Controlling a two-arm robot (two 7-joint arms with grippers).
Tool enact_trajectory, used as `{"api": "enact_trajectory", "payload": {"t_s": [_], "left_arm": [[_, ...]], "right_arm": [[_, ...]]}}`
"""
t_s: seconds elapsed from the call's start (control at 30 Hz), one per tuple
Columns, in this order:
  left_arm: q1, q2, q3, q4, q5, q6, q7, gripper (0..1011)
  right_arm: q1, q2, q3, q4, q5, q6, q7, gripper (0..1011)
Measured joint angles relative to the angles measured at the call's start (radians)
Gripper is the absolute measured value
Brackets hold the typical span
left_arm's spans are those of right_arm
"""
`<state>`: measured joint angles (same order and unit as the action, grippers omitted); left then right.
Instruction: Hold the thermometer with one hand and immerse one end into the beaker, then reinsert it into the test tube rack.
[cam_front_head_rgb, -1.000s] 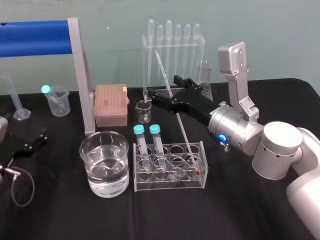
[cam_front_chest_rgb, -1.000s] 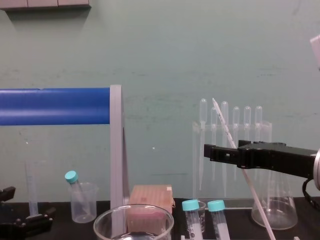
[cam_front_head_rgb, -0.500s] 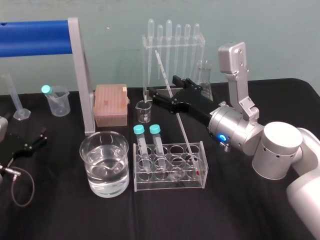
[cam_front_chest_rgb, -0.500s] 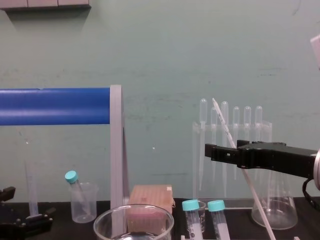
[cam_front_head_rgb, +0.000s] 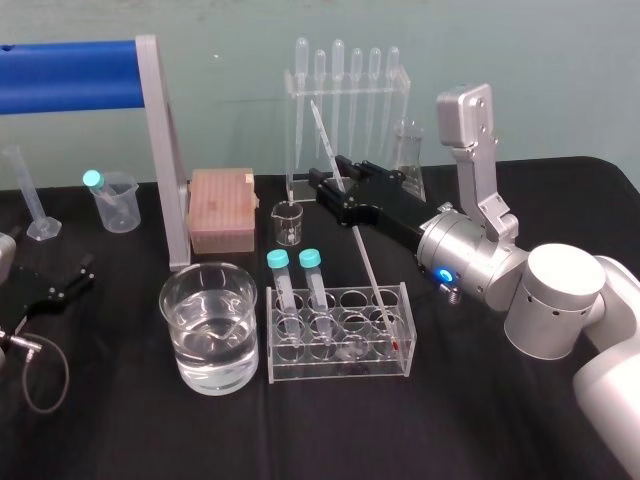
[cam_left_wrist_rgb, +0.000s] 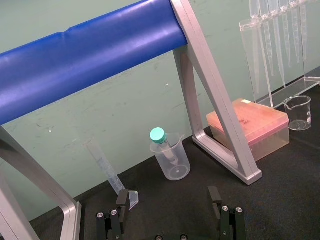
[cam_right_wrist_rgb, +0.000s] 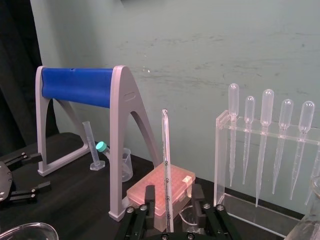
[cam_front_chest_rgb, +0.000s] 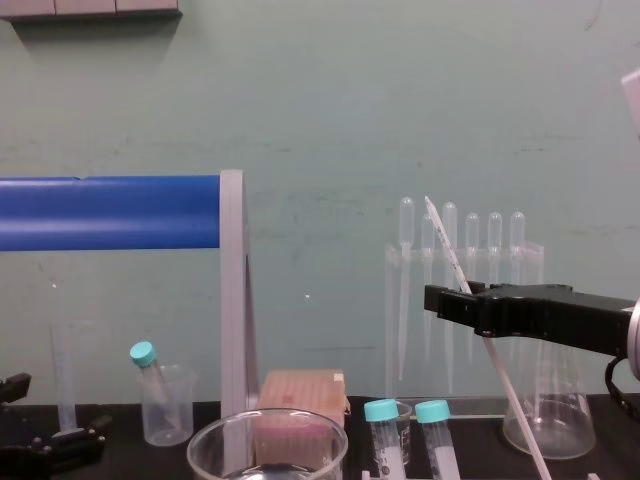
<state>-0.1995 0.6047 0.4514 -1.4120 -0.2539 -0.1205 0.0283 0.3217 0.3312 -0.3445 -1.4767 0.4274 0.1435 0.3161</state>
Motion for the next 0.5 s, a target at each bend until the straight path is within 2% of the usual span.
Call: {"api": "enact_trajectory", "payload": {"t_s": [0.3,0.5], "left_arm": [[0.0,0.0,0.0,0.0,0.0,0.0,0.0,1008],[0.0,0.0,0.0,0.0,0.0,0.0,0.0,1008]], "right_arm": [[0.0,0.0,0.0,0.0,0.0,0.0,0.0,189],[0.0,0.0,0.0,0.0,0.0,0.0,0.0,58]]}}
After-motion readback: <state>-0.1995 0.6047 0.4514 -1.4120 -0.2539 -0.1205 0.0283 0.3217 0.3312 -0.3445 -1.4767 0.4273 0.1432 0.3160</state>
